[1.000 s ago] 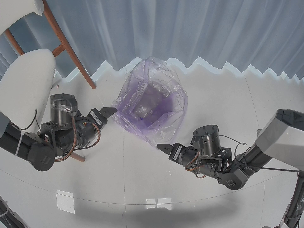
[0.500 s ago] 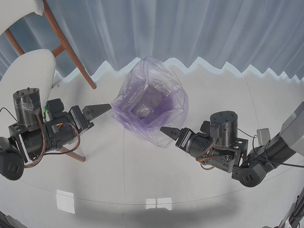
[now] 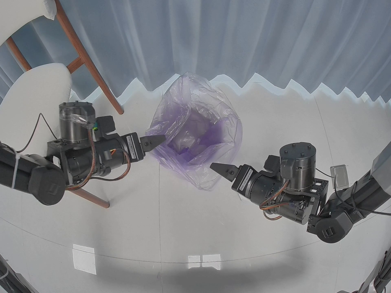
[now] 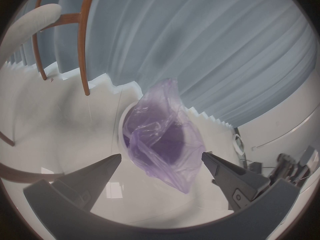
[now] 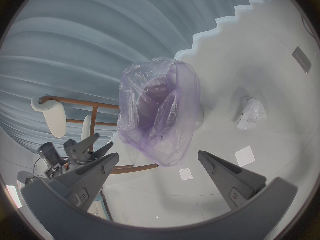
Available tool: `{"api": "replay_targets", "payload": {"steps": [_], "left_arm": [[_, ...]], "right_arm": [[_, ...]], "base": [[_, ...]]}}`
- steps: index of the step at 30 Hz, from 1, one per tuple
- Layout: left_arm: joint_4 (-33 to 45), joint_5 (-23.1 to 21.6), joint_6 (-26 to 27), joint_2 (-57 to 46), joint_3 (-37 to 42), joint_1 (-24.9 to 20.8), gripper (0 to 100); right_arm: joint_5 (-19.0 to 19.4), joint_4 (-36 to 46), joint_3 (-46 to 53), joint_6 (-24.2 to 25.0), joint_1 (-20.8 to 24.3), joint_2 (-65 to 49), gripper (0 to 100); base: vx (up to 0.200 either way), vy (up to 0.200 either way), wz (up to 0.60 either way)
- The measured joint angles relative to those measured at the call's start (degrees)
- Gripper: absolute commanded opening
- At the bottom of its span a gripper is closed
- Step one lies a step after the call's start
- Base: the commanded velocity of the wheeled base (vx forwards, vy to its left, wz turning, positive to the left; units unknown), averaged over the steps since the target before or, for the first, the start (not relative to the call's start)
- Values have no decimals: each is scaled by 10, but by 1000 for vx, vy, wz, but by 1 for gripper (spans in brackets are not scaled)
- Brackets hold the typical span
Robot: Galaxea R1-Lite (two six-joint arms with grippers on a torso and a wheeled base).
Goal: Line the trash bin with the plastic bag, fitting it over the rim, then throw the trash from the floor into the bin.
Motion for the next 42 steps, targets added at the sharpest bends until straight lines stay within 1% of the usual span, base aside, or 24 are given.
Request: {"api": "replay_targets", "payload": {"steps": [3, 9, 17, 18, 21, 24, 29, 31, 33, 35, 39, 42], "left_arm": [[2, 20, 15, 36, -20, -1, 100], [2, 60, 23, 101, -75, 2, 100], [4, 69, 24, 148, -128, 9, 100], [4, 70, 24, 152, -131, 10, 0], [3, 84, 23, 160, -139, 15, 0], [5, 88, 21, 163, -142, 21, 0], [4, 88, 11, 154, -121, 55, 0], [2, 87, -5, 150, -105, 71, 0], [0, 87, -34, 146, -92, 88, 0], [-2, 87, -57, 144, -84, 95, 0], [-6, 87, -102, 142, -77, 102, 0], [-14, 88, -111, 142, -75, 97, 0]], "right_arm": [[0, 0, 4, 0, 0, -5, 100], [0, 0, 11, 1, 0, -14, 100], [0, 0, 16, 1, 0, -18, 100], [0, 0, 16, 1, 0, -18, 100], [0, 0, 17, 2, 0, -19, 100], [0, 0, 17, 2, 0, -19, 100], [0, 0, 18, 2, 0, -19, 100], [0, 0, 19, 2, 0, -19, 100], [0, 0, 21, 2, 0, -19, 100], [0, 0, 23, 2, 0, -19, 100], [0, 0, 26, 2, 0, -19, 100], [0, -1, 20, 2, 0, -19, 100]], "base": [[0, 0, 0], [0, 0, 0], [0, 0, 0], [0, 0, 0], [0, 0, 0], [0, 0, 0], [0, 0, 0], [0, 0, 0], [0, 0, 0], [0, 0, 0], [0, 0, 0], [0, 0, 0]]}}
